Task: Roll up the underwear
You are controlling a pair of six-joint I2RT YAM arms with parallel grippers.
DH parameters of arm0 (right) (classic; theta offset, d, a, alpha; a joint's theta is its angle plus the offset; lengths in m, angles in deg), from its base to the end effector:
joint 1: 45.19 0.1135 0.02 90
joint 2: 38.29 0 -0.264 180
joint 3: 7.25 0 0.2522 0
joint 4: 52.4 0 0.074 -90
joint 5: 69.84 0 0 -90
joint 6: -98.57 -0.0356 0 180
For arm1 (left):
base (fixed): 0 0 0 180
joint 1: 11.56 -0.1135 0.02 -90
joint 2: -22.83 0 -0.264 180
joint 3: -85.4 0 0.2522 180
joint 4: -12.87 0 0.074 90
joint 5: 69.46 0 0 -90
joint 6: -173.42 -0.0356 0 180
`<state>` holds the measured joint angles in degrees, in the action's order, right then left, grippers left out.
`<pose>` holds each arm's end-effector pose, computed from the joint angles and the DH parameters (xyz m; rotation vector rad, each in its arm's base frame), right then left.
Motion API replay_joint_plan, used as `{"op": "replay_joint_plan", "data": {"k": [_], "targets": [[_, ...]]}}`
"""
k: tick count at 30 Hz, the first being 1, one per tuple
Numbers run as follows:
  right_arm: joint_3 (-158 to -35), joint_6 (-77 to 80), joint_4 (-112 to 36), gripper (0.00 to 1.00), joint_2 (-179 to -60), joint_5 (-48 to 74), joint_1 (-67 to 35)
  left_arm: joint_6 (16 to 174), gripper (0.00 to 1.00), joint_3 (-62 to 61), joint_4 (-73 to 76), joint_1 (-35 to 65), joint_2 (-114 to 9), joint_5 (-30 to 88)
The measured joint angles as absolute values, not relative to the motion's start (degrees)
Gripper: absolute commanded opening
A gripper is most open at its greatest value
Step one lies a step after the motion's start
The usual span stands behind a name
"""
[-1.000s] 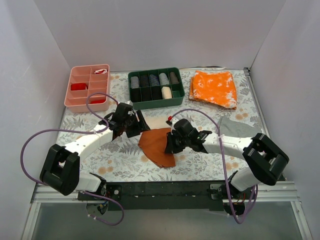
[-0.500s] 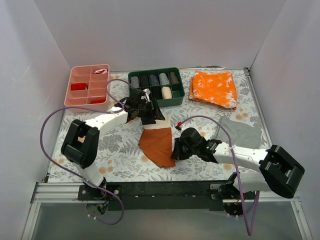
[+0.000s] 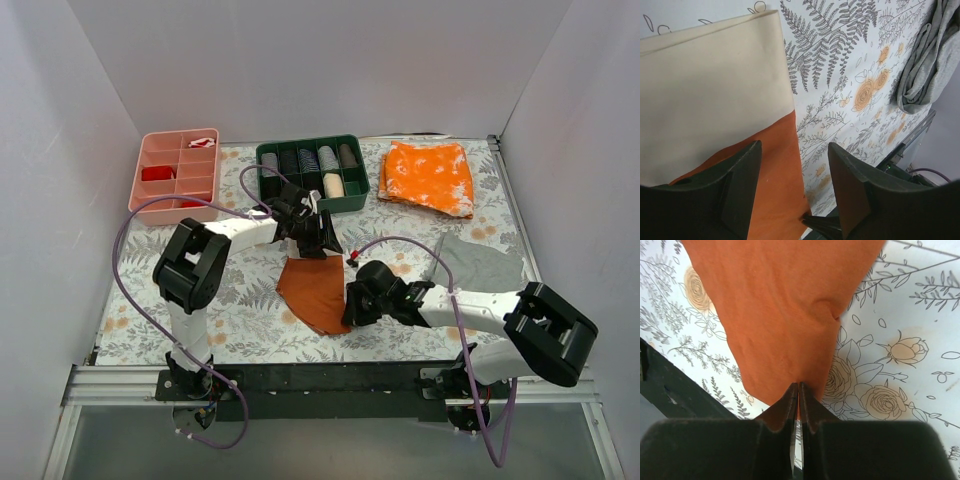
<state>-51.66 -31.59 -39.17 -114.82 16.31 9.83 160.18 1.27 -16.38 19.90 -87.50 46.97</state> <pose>0.1408 0.2054 0.1582 -0.3631 2.5136 0.8275 0.3313 -0.2213 0.1625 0.9235 -2.7644 1.1325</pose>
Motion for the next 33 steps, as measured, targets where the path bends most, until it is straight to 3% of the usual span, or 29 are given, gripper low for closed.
{"op": "replay_joint_plan", "data": {"k": [33], "targets": [[-54.5,-34.2,-28.3,0.09,-114.8,20.5,15.4,160.4,0.49,-2.2,-15.5,20.0,-91.3,39.5]]}}
